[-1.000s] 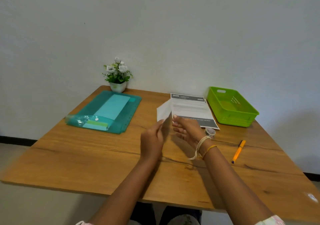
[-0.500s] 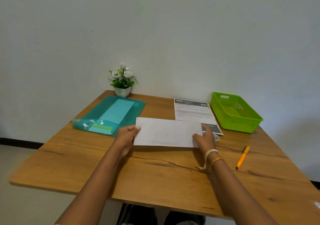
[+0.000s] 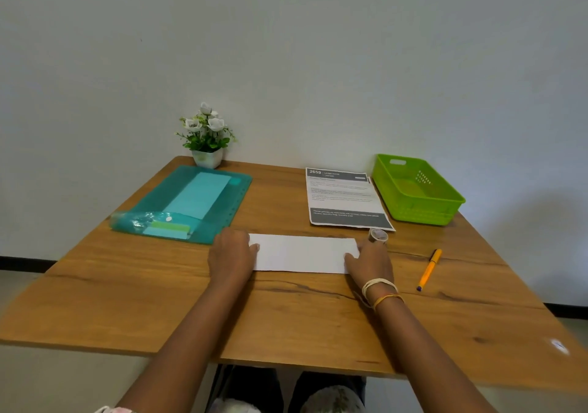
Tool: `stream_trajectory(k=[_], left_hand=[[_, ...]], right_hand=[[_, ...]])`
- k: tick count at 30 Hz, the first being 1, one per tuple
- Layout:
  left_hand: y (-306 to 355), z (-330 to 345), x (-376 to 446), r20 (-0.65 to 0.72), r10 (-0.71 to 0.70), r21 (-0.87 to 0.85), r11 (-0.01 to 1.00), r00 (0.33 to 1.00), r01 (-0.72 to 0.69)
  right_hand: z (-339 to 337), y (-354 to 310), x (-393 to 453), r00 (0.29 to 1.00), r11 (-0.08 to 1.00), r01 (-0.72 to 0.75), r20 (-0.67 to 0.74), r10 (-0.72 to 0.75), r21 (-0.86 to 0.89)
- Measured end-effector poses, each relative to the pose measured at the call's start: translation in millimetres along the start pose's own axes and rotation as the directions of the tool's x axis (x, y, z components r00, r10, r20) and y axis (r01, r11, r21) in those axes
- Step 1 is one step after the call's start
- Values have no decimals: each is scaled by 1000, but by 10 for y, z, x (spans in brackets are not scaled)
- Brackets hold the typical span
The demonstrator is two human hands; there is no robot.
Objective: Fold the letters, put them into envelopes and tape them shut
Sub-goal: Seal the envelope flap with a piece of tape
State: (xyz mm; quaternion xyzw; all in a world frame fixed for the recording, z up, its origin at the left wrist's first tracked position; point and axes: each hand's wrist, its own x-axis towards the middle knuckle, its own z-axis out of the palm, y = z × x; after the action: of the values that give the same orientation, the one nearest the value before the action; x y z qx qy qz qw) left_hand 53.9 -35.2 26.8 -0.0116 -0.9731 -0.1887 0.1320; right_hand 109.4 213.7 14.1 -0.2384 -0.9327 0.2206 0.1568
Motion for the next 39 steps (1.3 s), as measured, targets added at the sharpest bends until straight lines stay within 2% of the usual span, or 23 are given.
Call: stream_trajectory(k=[3,5,7,10,13,15,17,19,21,25,27,30,32,36,39], left_hand=[[103,66,-97,-117,48,91,995,992,-37],[228,113,-144,-187,111,49,993,976,-103],[404,171,-179,-183,183,-54,979,966,-196],[682,271,-221,-150,276,-212,929,949,-304],[889,377,-229,-93,335,-373,861,937,-345],[943,438,-234,-47,355,-500,801,934,-330],[943,491,-245,-9,374,-589,748,927,-307],[926,520,-251,43,385,-669,697,922,-260],[910,497,-238,83,367,-750,636,926,-185],[869,466,-193,73,290,-822,560,954,-107],[868,469,-197,92,272,-828,555,958,-78],[891,480,-216,90,262,-806,585,961,-84],[897,490,-214,80,272,-791,603,959,-105],[894,477,-221,63,307,-780,609,950,-145],[885,481,-227,53,336,-784,597,940,-169]], right_hand=[[-39,60,-35,988,995,1,-155,16,103],[-106,105,-18,958,982,20,-286,35,189],[-174,156,49,942,984,10,-332,51,179],[-219,236,185,972,995,-60,-222,77,81],[-211,272,240,985,997,3,-170,11,79],[-204,238,194,978,977,82,-203,-41,195],[-195,147,102,973,914,155,-220,-75,375],[-167,39,-9,981,812,174,-170,-93,558],[-124,-45,-107,984,755,179,-104,-146,631],[-92,-94,-168,966,770,238,-62,-252,592],[-91,-90,-166,967,800,244,-71,-246,549],[-117,-90,-176,947,851,290,-256,-192,437],[-154,-98,-161,896,832,399,-357,-264,387],[-215,-103,-115,817,780,569,-289,-500,259],[-217,-84,-71,807,785,580,-280,-520,216]])
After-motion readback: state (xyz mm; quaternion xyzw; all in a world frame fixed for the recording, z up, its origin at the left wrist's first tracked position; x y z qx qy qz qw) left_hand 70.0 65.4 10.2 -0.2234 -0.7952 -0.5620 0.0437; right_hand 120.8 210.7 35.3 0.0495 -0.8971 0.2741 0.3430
